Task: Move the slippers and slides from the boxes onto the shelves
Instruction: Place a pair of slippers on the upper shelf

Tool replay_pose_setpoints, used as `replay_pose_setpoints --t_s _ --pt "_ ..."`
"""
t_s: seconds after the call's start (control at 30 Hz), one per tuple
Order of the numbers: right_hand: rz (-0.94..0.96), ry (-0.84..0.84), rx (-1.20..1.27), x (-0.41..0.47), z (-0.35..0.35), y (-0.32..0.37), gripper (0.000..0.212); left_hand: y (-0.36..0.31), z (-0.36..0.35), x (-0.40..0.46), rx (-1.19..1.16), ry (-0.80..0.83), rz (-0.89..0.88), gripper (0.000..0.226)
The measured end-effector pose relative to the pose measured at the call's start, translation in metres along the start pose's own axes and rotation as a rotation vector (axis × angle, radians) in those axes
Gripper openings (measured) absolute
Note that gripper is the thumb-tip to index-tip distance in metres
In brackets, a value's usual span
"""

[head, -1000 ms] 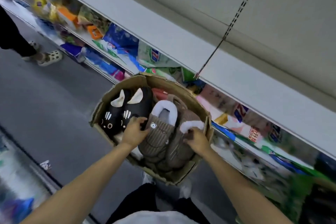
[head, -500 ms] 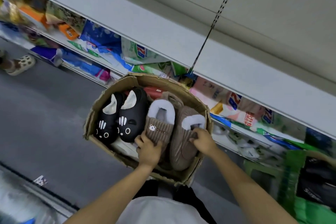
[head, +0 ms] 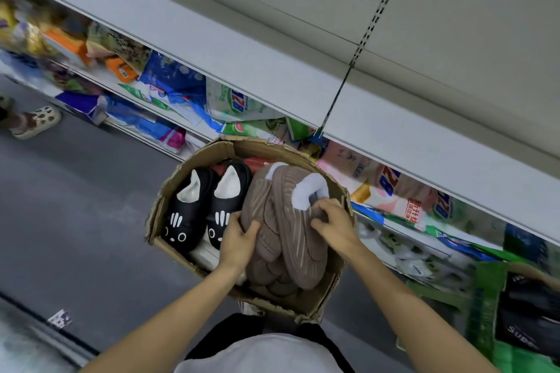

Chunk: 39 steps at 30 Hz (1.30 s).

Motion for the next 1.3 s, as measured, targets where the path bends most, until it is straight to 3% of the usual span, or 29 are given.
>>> replay_pose_setpoints --t_s 0.1,0.17,0.3,0.33,0.4,0.47,0.53,0.6,0.67,0.8,0.87,0.97,1.13,1.3 --pt "0.111 -0.038 0.042 0.014 -0.013 0.025 0.016 -0.012 0.036 -0.006 0.057 -0.118 -0.115 0.032" --pt "0.134 -0.042 0.016 0.025 -0.031 0.034 0.023 -0.007 0.054 -0.005 0.05 -0.171 -0.085 0.036" --pt "-0.102 -0.081 -0.032 0.036 -0.063 0.016 0.057 0.004 0.07 0.004 0.08 -0.136 -0.027 0.049" --pt "-0.163 -0.083 0.027 0.037 -0.069 0.006 0.058 0.005 0.072 0.006 0.072 -0.124 -0.026 0.056" --pt "-0.266 -0.015 0.405 0.034 -0.083 -0.013 0.06 0.001 0.073 0.011 0.017 -0.112 -0.022 0.069" --pt "-0.372 0.112 0.746 0.03 -0.101 -0.022 0.081 -0.003 0.073 0.017 -0.03 -0.1 -0.02 0.073" --pt "-0.347 0.206 0.746 0.032 -0.115 -0.02 0.109 -0.005 0.075 0.024 -0.065 -0.088 -0.014 0.066" --pt "-0.341 0.258 0.726 0.034 -0.127 -0.012 0.121 -0.005 0.075 0.03 -0.112 -0.068 0.018 0.052" --pt "-0.382 0.282 0.81 0.039 -0.133 -0.007 0.108 -0.004 0.075 0.035 -0.149 -0.051 0.046 0.05" --pt "-0.491 0.208 1.154 0.053 -0.132 -0.011 0.059 -0.001 0.077 0.045 -0.204 -0.032 0.07 0.065" --pt "-0.581 0.173 1.127 0.057 -0.137 -0.022 0.048 0.0 0.078 0.046 -0.235 -0.033 0.089 0.067" --pt "-0.612 0.215 1.07 0.056 -0.149 -0.026 0.045 0.001 0.079 0.048 -0.261 -0.019 0.101 0.07" --pt "-0.514 0.309 1.309 0.055 -0.157 -0.012 0.051 0.002 0.089 0.051 -0.368 -0.006 0.162 0.053" --pt "-0.42 0.177 1.32 0.062 -0.142 -0.005 0.057 0.001 0.093 0.053 -0.342 -0.019 0.147 0.058"
Point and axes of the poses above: each hand's wrist, its own x-axis towards the middle knuckle, its own z-axis out of the back of the hand, y = z × x, the point moved 6 cm from there along x, towards the middle knuckle, and after that the axes turned 4 degrees about y, right-handed, at the moved point
